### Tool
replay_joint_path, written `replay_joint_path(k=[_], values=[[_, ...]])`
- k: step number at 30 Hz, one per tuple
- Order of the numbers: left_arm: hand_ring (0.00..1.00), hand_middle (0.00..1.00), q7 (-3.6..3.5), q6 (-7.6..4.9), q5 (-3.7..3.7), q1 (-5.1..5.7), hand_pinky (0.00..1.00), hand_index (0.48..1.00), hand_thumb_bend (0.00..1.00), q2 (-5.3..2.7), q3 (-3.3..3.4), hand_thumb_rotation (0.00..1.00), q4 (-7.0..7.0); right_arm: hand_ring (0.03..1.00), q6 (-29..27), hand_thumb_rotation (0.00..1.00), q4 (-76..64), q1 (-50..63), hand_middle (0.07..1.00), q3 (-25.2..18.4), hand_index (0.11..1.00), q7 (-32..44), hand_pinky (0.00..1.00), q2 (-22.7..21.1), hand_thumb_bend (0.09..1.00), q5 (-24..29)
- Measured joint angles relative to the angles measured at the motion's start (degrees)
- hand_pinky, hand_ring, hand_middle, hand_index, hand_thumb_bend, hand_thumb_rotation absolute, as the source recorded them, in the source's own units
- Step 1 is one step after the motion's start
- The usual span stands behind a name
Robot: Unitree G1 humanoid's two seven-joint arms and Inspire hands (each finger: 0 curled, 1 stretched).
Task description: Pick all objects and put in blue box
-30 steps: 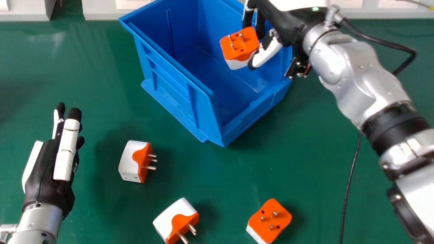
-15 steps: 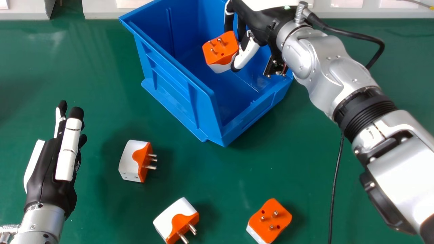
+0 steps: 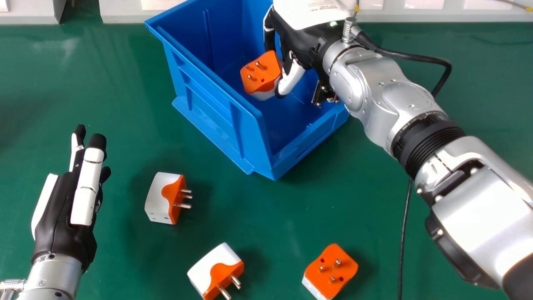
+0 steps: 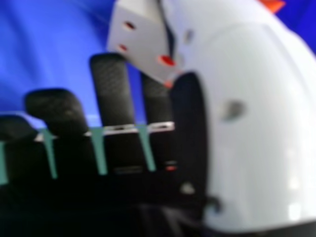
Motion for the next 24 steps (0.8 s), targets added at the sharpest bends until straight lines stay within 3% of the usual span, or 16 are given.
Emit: replay_joint_path(k=[1, 2, 3, 6, 7, 11, 16, 24], values=[[1.0, 1.0, 0.12, 0.01, 0.01, 0.0, 0.98, 1.0, 0.59, 0.0, 0.0, 1.0, 0.0, 0.127, 0.51, 0.0, 0.0, 0.0, 0.422, 0.02, 0.482, 0.04, 0.07, 0.08, 0.511, 0.02], [1.0, 1.0, 0.31, 0.04, 0.01, 0.0, 0.98, 1.0, 0.59, 0.0, 0.0, 1.0, 0.0, 0.23, 0.98, 0.08, 0.0, 0.0, 0.484, 0.07, 0.556, 0.16, 0.16, 0.13, 0.525, 0.05], [1.0, 1.0, 0.47, 0.08, 0.01, 0.0, 0.98, 1.0, 0.59, 0.0, 0.0, 1.0, -0.03, 0.23, 1.39, 0.08, 0.0, 0.0, 0.484, 0.13, 0.556, 0.41, 0.16, 0.15, 0.525, 0.07], [1.0, 1.0, 0.69, 0.22, 0.0, 0.01, 0.97, 1.0, 0.59, 0.0, -0.01, 1.0, -0.35, 0.486, 1.72, 0.26, 0.0, 0.0, 0.68, 0.31, 0.749, 0.84, 0.35, 0.15, 0.569, 0.09], [1.0, 1.0, 0.73, 0.23, 0.0, 0.01, 0.97, 1.0, 0.59, 0.0, -0.02, 1.0, -0.43, 0.486, 1.73, 0.26, 0.0, 0.0, 0.68, 0.37, 0.749, 0.85, 0.35, 0.15, 0.569, 0.08], [1.0, 1.0, 0.84, 0.94, 0.01, -0.07, 0.97, 1.0, 0.59, 0.0, -0.13, 1.0, -0.58, 0.679, 1.55, 0.37, -0.02, 0.0, 0.829, 0.71, 0.879, 0.84, 0.5, 0.21, 0.597, 0.05], [1.0, 1.0, 0.99, 1.39, 0.01, -0.07, 0.97, 1.0, 0.58, 0.0, -0.31, 1.0, -0.71, 0.793, 1.59, 0.41, -0.02, 0.0, 0.904, 1.02, 0.941, 0.84, 0.59, 0.24, 0.607, 0.03], [1.0, 1.0, 1.07, 1.48, 0.0, -0.12, 0.97, 1.0, 0.58, -0.15, -0.68, 1.0, -1.09, 0.85, 1.79, 0.43, -0.02, 0.01, 0.938, 2.06, 0.967, 0.72, 0.64, 0.23, 0.61, -0.09]])
